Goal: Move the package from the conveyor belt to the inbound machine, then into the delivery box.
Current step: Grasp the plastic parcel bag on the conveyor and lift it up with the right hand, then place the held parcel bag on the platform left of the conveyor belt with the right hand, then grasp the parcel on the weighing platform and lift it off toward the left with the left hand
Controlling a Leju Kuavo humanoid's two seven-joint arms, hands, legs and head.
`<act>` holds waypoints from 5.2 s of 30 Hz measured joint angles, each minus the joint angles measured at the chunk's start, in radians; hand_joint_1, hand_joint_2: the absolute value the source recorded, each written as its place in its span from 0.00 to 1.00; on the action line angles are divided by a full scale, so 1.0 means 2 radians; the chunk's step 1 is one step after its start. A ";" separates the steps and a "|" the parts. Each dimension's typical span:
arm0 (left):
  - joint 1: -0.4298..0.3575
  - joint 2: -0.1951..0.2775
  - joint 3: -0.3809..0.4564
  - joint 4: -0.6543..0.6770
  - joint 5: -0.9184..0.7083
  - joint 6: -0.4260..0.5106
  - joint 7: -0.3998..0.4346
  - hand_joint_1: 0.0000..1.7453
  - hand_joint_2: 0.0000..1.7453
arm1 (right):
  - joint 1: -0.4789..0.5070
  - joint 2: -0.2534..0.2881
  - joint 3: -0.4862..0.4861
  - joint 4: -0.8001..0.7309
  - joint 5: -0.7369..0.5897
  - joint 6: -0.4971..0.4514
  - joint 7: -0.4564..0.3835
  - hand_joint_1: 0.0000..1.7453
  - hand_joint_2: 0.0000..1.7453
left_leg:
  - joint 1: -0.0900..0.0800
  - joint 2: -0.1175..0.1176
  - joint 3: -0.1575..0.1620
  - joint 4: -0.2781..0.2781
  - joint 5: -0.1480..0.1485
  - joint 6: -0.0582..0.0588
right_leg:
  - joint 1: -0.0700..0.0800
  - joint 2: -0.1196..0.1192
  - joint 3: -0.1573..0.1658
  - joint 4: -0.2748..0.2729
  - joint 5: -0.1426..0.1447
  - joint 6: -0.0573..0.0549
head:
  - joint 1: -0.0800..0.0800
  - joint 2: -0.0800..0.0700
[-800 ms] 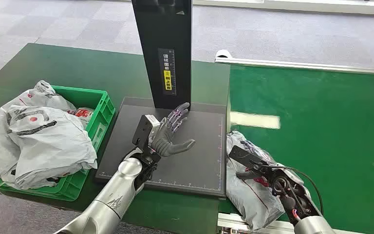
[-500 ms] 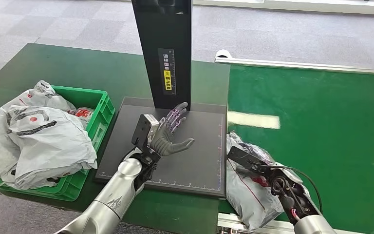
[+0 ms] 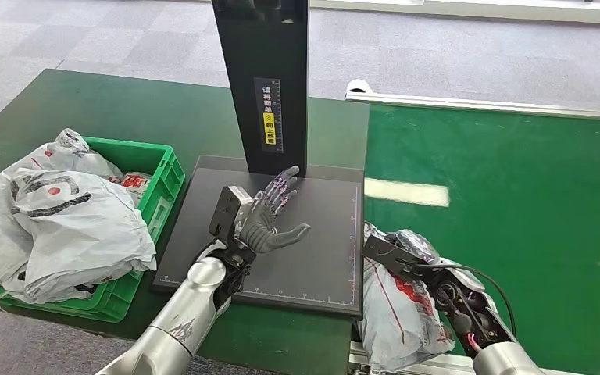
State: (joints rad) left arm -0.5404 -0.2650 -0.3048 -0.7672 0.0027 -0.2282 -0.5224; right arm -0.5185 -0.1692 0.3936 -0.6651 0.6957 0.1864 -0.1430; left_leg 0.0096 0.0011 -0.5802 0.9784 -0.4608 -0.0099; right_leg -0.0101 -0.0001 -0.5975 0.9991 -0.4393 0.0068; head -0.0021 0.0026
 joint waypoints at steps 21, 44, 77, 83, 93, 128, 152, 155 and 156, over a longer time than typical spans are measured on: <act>0.020 0.006 0.000 -0.022 -0.002 0.003 -0.011 0.00 1.00 | 0.053 0.034 -0.134 -0.176 -0.139 -0.183 -0.097 1.00 1.00 | 0.000 0.000 0.000 0.000 0.000 0.000 | 0.000 0.000 0.000 0.000 0.000 0.000 | 0.000 0.000; 0.063 0.004 0.001 -0.229 -0.015 0.291 -0.090 0.00 1.00 | 0.118 0.059 -0.200 -0.345 -0.256 -0.292 -0.238 1.00 1.00 | 0.000 0.000 0.000 0.000 0.000 0.000 | 0.000 0.000 0.000 0.000 0.000 0.000 | 0.000 0.000; 0.085 0.022 -0.025 -0.366 -0.131 0.461 -0.089 0.00 1.00 | 0.040 0.065 -0.035 -0.088 -0.523 0.240 -0.059 1.00 1.00 | 0.000 0.000 0.000 0.000 0.000 0.000 | 0.000 0.000 0.000 0.000 0.000 0.000 | 0.000 0.000; 0.088 0.025 -0.026 -0.362 -0.136 0.461 -0.089 0.00 1.00 | 0.026 0.067 -0.031 -0.081 -0.469 0.091 -0.101 1.00 1.00 | 0.000 0.000 0.000 0.000 0.000 0.000 | 0.000 0.000 0.000 0.000 0.000 0.000 | 0.000 0.000; 0.091 0.029 -0.027 -0.361 -0.129 0.461 -0.089 0.00 1.00 | 0.016 0.071 -0.021 -0.078 -0.406 -0.032 -0.128 1.00 1.00 | 0.000 0.000 0.000 0.000 0.000 0.000 | 0.000 0.000 0.000 0.000 0.000 0.000 | 0.000 0.000; 0.064 0.029 -0.071 -0.215 -0.051 0.216 -0.082 0.00 1.00 | 0.020 0.072 -0.005 -0.066 -0.466 0.023 -0.085 0.00 1.00 | 0.000 0.000 0.000 0.000 0.000 0.000 | 0.000 0.000 0.000 0.000 0.000 0.000 | 0.000 0.000; 0.046 0.020 -0.071 -0.124 -0.215 0.098 -0.005 0.00 1.00 | 0.018 0.060 -0.075 -0.103 -0.460 -0.057 -0.123 0.00 1.00 | 0.000 0.001 0.000 0.000 0.000 0.000 | 0.000 0.000 0.000 0.000 0.000 0.000 | 0.000 0.000; 0.043 0.019 -0.072 -0.115 -0.217 0.097 -0.005 0.00 1.00 | 0.021 0.058 -0.084 -0.109 -0.458 -0.059 -0.123 0.00 1.00 | 0.000 0.000 0.000 0.000 0.000 0.000 | 0.000 0.000 0.000 0.000 0.000 0.000 | 0.000 0.000; 0.043 0.019 -0.072 -0.113 -0.217 0.097 -0.005 0.00 1.00 | 0.021 0.058 -0.086 -0.110 -0.458 -0.059 -0.123 0.00 1.00 | 0.000 0.000 0.000 0.000 0.000 0.000 | 0.000 0.000 0.000 0.000 0.000 0.000 | 0.000 0.000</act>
State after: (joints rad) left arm -0.4548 -0.2270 -0.4498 -0.9939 -0.4320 -0.0337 -0.5329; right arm -0.4757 -0.0534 0.2214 -0.8853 -0.2193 0.0682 -0.3895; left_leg 0.0100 0.0018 -0.5799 0.9784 -0.4610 -0.0100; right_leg -0.0096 0.0002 -0.5978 0.9991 -0.4401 0.0074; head -0.0021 0.0025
